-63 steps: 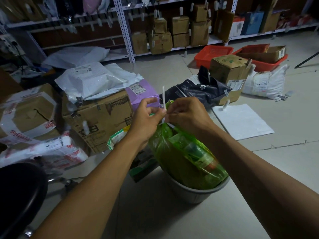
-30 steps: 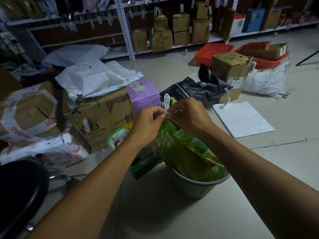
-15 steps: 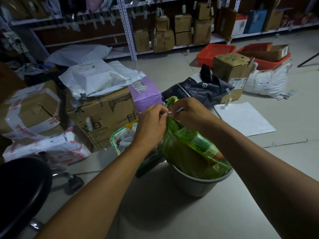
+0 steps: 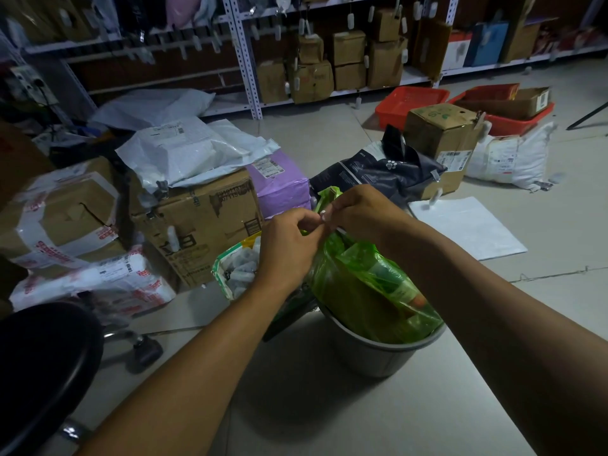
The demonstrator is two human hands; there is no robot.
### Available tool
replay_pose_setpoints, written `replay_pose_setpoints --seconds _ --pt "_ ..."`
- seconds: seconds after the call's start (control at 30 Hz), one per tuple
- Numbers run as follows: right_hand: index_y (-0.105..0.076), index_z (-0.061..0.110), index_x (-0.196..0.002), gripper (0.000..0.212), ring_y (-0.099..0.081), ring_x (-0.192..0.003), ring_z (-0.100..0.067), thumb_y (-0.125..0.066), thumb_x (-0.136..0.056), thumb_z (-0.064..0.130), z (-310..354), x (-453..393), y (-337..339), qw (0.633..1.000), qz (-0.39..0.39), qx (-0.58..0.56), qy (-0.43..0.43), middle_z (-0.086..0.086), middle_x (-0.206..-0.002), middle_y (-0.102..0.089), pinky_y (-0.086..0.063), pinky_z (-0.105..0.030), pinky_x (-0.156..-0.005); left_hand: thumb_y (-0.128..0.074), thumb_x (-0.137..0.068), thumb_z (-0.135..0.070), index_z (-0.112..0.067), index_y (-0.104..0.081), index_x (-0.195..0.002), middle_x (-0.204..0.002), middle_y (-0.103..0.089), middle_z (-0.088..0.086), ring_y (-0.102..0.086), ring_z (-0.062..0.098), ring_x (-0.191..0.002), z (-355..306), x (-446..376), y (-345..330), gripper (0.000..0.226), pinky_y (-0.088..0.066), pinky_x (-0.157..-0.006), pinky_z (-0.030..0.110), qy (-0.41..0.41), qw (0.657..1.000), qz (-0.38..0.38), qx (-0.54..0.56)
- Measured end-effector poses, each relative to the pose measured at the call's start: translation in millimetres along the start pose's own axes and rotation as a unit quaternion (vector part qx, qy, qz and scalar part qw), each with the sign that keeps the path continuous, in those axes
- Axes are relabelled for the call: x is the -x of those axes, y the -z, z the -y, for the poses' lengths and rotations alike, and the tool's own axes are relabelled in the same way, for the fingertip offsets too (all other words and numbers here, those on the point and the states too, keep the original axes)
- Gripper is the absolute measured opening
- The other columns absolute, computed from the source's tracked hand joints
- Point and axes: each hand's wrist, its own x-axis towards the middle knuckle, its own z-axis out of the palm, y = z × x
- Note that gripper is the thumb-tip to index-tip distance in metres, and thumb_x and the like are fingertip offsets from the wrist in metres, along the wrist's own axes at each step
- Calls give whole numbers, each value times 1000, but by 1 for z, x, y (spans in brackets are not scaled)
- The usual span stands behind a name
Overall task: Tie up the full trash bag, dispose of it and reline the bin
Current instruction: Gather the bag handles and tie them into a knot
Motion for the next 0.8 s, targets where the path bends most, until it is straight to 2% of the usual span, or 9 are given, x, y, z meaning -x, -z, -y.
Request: replay_pose_setpoints --seconds 0.07,0.17,0.3,0.37,0.4,0.47,0.6,0.67,0.8 --pt "-73 -5 -81 13 -48 -52 -11 -63 -86 -1 -1 2 1 1000 3 -5 7 -4 -57 -56 -38 -15 -42 -75 -85 -25 -16 -76 -89 -78 -71 -7 -62 1 -70 -1 -1 0 9 -48 -62 15 -17 1000 -4 -21" --pt "-74 -4 -85 12 -52 -63 -18 -65 -87 3 -3 2 5 1000 13 -21 11 -13 -69 -59 -42 -27 -59 -69 -90 -23 -15 -73 -87 -80 -69 -5 -60 4 -71 -2 -1 0 9 -42 -60 10 -53 996 -8 -66" --pt "-75 -2 -90 11 -55 -69 -24 -68 -88 7 -9 4 8 999 5 -39 36 -18 -75 -63 -43 -32 -64 -63 -94 -20 -12 -66 -83 -82 -65 1 -58 14 -72 -3 -2 0 14 -42 -61 20 -82 992 9 -91" --pt "-76 1 -90 10 -64 -72 -31 -70 -88 9 -14 8 10 997 -6 -34 72 -22 -83 -71 -49 -34 -68 -62 -93 -18 -13 -63 -80 -81 -64 1 -56 13 -71 -1 -5 4 14 -37 -58 12 -88 992 18 -94" --pt "-77 3 -91 10 -68 -77 -32 -70 -88 10 -16 9 12 995 -12 -20 94 -21 -87 -73 -53 -36 -73 -62 -92 -17 -13 -62 -78 -81 -63 1 -56 13 -71 0 -6 6 14 -37 -59 11 -89 991 25 -92" --pt "-78 9 -95 11 -71 -87 -21 -69 -88 12 -19 12 15 990 -32 38 133 -8 -93 -76 -57 -40 -85 -62 -91 -15 -11 -61 -77 -79 -62 1 -55 12 -71 3 -7 9 15 -37 -59 13 -94 991 43 -90" --pt "-79 15 -95 12 -69 -92 -17 -68 -90 15 -23 13 23 966 -89 153 189 -2 -97 -76 -54 -37 -82 -62 -88 -11 -7 -60 -75 -79 -61 3 -55 16 -71 9 -9 13 13 -40 -60 22 -122 985 60 -109" --pt "-78 14 -94 11 -69 -92 -19 -67 -90 15 -27 13 28 961 -97 172 191 -4 -98 -76 -54 -38 -82 -63 -87 -10 -7 -59 -74 -80 -62 4 -57 19 -73 14 -11 17 14 -44 -64 31 -137 982 68 -112" --pt "-77 11 -96 12 -68 -93 -20 -66 -91 12 -30 14 28 956 -101 196 195 -6 -101 -76 -55 -43 -85 -64 -86 -8 -7 -60 -74 -81 -63 3 -59 19 -75 18 -11 15 13 -46 -67 37 -148 981 70 -107"
